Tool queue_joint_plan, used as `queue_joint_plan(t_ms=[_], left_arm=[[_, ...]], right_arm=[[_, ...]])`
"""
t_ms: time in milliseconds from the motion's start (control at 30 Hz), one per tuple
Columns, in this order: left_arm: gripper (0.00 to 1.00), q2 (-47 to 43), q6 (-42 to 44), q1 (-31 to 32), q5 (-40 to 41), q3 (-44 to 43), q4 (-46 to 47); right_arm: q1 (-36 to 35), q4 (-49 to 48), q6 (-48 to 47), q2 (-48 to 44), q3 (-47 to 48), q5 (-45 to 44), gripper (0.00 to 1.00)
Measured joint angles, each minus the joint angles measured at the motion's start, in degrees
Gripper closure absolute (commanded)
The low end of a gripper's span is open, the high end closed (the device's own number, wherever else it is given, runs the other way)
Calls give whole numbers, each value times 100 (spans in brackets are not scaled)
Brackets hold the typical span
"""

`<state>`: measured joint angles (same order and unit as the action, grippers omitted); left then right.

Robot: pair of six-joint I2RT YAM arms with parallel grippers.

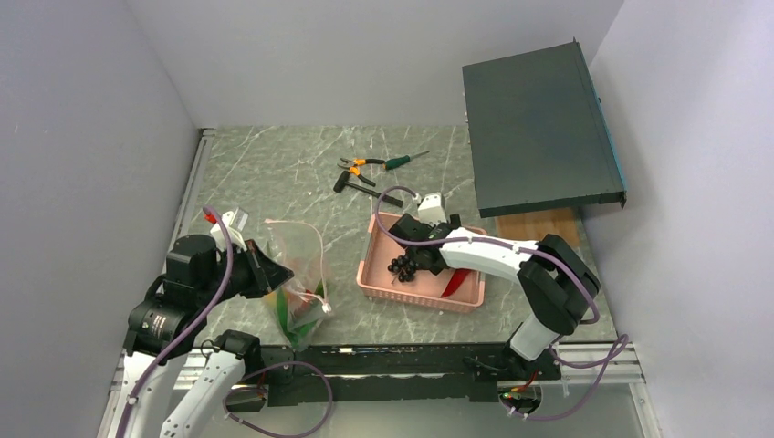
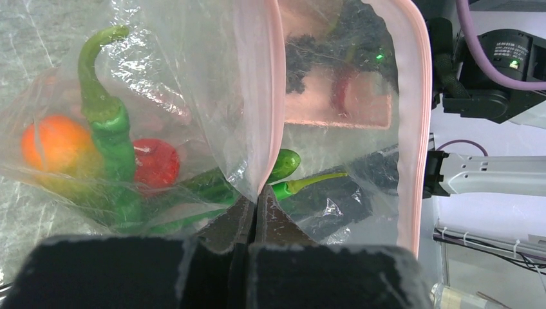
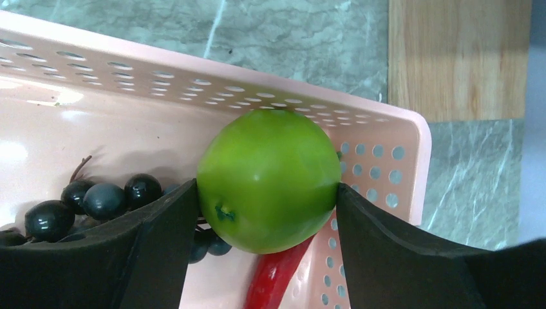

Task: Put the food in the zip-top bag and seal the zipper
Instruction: Pick up the fake fruit from the bin.

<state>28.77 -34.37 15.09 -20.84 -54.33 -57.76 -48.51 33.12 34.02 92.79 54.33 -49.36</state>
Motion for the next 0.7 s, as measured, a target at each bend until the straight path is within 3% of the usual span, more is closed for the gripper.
queue_joint_plan(t_ms=[100,367,700], left_arm=[[100,59,-31,0,-24,-35,-33],[100,-33,-46,0,35,-15,35],[100,-326,-133,0,66,472,179]], right_arm=[[11,162,-59,0,177,249,64],[-245,94,-299,-562,227,887,80],[-901,-439,-774,-2063,90,1700,87]])
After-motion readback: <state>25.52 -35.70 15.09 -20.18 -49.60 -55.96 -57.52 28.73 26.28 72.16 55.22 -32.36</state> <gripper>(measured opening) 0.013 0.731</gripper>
